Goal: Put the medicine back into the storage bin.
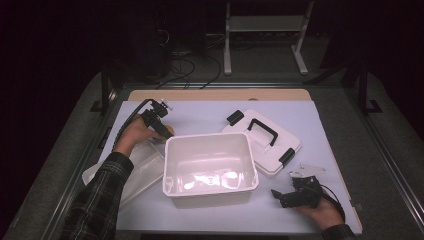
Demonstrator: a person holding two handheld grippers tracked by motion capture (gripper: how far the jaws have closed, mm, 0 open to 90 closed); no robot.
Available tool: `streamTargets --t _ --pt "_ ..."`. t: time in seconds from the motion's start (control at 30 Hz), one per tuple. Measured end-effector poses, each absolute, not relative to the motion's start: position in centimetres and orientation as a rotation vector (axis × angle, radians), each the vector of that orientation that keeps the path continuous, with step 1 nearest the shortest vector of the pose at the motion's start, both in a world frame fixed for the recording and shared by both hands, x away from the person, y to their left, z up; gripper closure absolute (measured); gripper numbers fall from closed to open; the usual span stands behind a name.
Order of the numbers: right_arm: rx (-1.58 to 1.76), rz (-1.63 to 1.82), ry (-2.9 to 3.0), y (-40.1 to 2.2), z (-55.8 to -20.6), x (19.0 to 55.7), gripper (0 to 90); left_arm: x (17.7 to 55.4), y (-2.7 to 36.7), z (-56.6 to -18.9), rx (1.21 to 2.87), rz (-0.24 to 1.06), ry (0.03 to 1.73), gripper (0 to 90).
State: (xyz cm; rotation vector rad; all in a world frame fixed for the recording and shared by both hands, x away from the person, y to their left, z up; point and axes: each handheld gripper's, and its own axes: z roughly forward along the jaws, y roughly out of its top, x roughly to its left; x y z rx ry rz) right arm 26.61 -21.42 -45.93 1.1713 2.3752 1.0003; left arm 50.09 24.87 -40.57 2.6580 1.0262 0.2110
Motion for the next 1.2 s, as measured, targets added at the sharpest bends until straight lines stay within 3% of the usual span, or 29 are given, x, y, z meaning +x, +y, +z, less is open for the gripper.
streamTargets --t 0.23,0.53,0.93,1.2 --pt "1.171 1.0 2.375 -21.4 -45.9 26.6 6.3 50.6 24.7 -42.0 2.687 0.178 1.055 8.8" --pt "1.17 1.0 2.374 -21.4 -45.9 26.6 6.2 50.6 24.9 -42.2 2.68 0.151 1.05 18.9" --pt "1.171 1.001 2.374 -21.4 -45.9 26.6 6.2 50.6 24.9 -41.9 2.681 0.126 1.061 19.5" --pt "1.17 1.0 2.375 -21.4 -45.9 26.6 6.3 50.3 25.4 -39.8 2.639 0.131 1.062 19.5"
